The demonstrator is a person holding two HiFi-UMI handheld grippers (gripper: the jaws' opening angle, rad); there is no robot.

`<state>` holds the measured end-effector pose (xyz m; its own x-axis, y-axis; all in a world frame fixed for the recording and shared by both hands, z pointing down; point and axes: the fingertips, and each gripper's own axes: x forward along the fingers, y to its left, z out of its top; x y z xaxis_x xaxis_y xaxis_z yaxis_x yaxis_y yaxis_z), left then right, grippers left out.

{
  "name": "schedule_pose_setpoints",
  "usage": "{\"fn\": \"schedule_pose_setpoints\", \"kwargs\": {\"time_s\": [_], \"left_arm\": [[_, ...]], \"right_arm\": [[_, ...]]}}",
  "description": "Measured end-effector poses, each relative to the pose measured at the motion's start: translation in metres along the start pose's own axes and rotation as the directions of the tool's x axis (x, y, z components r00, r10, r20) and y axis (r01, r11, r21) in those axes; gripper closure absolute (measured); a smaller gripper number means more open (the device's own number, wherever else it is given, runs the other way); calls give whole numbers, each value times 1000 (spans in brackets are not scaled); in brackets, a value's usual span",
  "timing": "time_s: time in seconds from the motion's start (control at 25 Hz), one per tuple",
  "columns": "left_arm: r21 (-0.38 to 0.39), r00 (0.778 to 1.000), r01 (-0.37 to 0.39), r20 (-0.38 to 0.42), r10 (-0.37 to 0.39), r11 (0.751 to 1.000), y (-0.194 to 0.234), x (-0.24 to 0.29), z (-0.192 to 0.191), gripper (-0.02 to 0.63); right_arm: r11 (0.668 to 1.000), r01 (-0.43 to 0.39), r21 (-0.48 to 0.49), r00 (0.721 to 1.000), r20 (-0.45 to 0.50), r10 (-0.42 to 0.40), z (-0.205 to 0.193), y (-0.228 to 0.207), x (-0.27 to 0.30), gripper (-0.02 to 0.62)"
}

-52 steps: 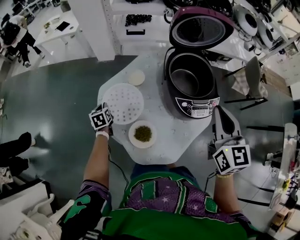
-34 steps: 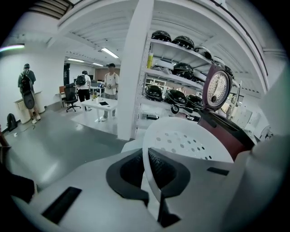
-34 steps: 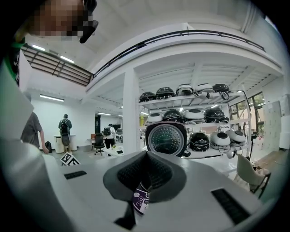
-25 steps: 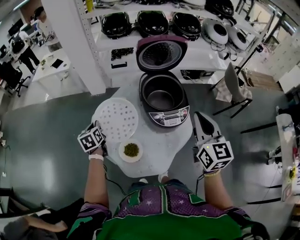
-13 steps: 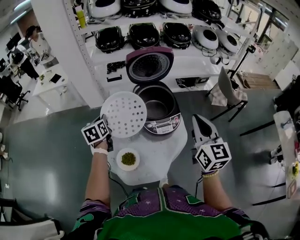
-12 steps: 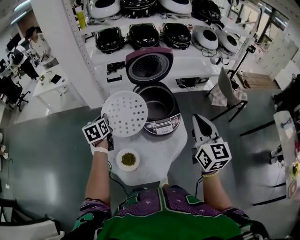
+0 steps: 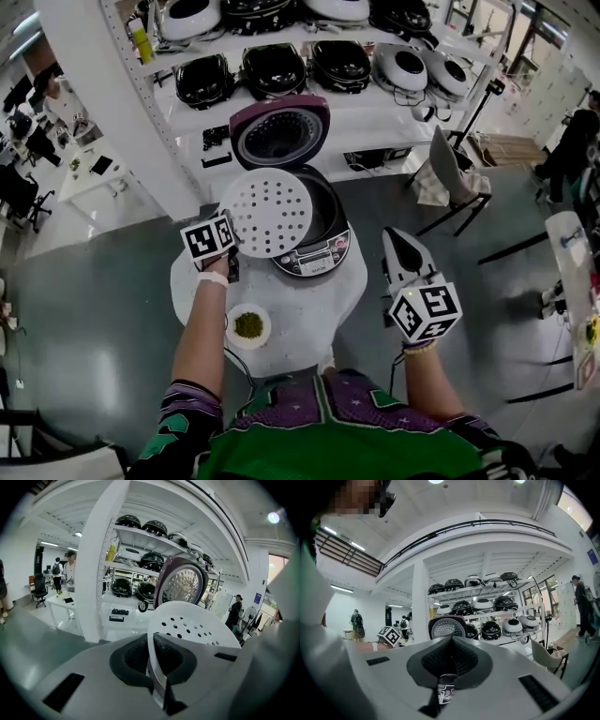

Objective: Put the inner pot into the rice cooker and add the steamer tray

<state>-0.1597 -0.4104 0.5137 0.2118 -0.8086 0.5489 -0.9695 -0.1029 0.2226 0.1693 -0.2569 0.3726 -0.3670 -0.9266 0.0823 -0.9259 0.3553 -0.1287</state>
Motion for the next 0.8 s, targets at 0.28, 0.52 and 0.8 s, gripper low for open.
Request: {"fn": "schedule_pose_setpoints", "kwargs": {"time_s": [0.28, 0.52, 0.8], "left_arm": [[-4, 997, 10, -71, -11, 1000, -25, 52, -8, 577], [15, 993, -3, -120, 4, 1000, -35, 90, -20, 577], [38, 988, -14, -152, 19, 999, -43, 117, -29, 577]], "right_arm": [[999, 20, 32, 999, -29, -19, -13, -27, 16, 589], [998, 33, 50, 998, -53, -30, -30, -47, 23, 589], [997, 47, 60, 996, -75, -42, -43, -64, 33, 589]]}}
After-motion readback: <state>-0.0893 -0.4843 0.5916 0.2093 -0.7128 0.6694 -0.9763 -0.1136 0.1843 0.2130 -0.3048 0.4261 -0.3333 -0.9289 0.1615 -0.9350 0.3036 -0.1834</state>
